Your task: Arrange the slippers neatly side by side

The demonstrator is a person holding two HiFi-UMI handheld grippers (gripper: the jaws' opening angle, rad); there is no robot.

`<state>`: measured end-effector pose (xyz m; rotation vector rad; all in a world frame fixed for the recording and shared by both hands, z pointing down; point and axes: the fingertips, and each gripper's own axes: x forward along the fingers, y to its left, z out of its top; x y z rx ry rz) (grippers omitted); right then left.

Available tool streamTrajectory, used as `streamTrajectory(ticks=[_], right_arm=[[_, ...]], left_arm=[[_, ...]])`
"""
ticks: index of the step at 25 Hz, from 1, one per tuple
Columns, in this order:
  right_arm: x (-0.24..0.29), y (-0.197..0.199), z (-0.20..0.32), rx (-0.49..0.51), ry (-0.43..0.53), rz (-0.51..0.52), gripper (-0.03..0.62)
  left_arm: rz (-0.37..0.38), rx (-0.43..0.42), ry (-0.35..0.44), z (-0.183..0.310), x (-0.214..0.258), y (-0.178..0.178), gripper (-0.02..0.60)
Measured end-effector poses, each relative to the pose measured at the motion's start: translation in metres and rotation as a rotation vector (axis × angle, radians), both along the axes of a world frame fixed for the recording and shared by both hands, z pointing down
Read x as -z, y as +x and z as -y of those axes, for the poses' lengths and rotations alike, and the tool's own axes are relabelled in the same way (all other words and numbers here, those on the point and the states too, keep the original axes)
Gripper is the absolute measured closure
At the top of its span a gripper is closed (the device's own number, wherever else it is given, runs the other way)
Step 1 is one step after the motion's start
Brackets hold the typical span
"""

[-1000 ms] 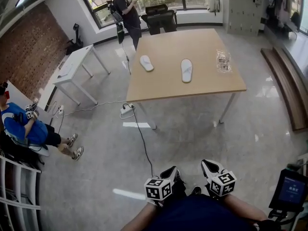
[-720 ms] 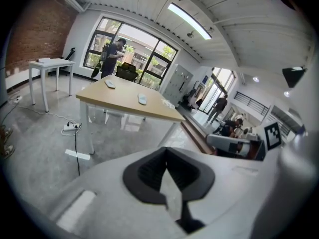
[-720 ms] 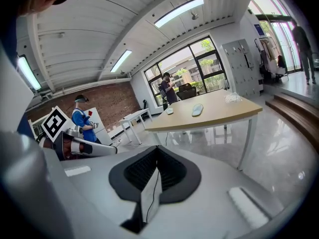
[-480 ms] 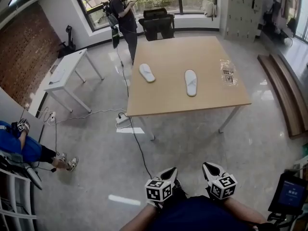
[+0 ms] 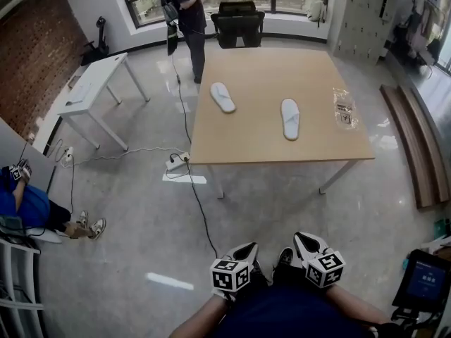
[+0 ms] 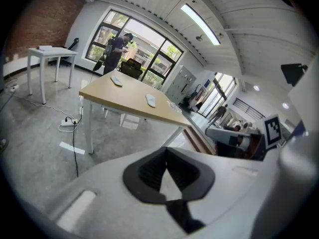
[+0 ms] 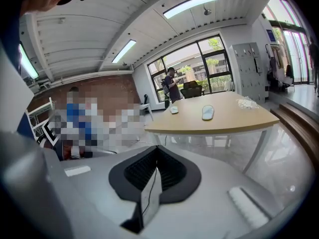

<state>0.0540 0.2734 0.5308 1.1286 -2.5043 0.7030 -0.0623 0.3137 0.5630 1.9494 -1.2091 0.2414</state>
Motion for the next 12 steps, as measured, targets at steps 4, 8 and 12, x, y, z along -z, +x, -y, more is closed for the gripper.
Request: streamTrajectory(ticks=[4, 8, 12], right_arm=[[-0.009, -0.012, 0.017, 0.028, -0.007, 0.01, 0.583], [-0.006, -0.026, 0.018, 0.056, -0.01, 0.03, 0.583], [-0.008, -0.019, 0.066, 0.09, -0.01, 0.056, 0.583]], left_arm=[[-0.006, 0.029, -0.006, 0.015, -0.005, -0.007, 0.578], [0.011, 0.055, -0.015, 0.011, 0.0, -0.02, 0.578], [0.038, 0.096, -0.013, 0.054, 0.003, -0.014, 0.578]])
